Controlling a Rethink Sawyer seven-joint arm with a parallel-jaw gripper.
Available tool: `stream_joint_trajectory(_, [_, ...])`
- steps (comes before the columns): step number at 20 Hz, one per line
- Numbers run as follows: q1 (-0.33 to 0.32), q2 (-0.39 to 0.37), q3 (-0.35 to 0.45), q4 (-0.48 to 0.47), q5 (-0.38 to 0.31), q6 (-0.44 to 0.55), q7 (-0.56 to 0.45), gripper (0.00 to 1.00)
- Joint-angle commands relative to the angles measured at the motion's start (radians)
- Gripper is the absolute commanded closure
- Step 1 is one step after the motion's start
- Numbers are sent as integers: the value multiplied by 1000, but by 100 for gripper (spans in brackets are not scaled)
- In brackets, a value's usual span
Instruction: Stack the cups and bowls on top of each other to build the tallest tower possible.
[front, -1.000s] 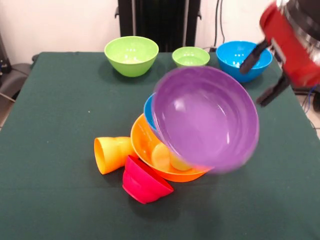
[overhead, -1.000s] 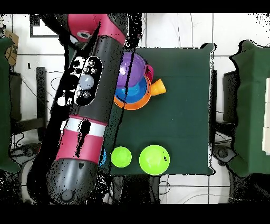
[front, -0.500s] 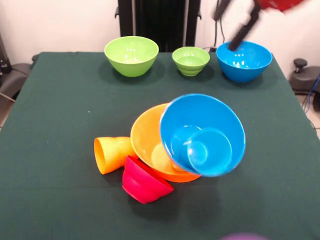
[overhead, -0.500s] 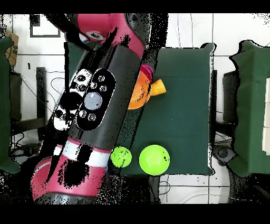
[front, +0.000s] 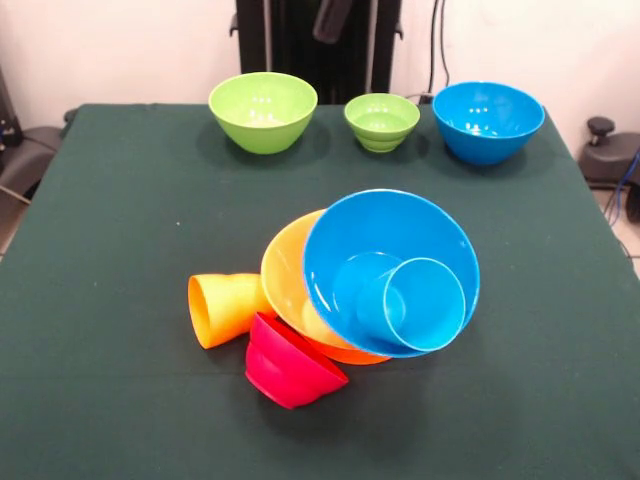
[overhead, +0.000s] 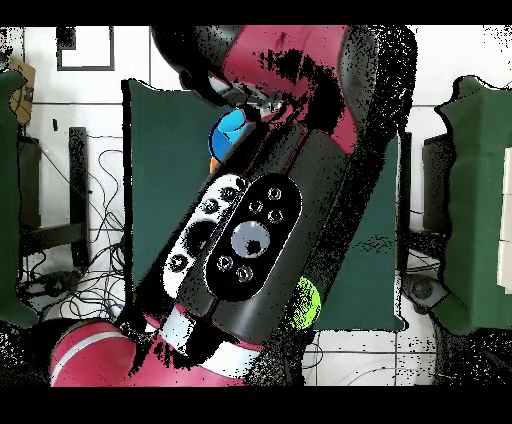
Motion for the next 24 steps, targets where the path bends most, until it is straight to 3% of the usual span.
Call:
stream_joint_trajectory(1, [-5,27,205,87,-86,-67,-191,0])
stream_joint_trajectory(4, [-6,28,218,82,-97,-74,-175,0])
stream_joint_trajectory(16, [20,122,237,72,-105,-262,11,0])
stream_joint_trajectory(24, [15,157,242,63,-97,-323,29,0])
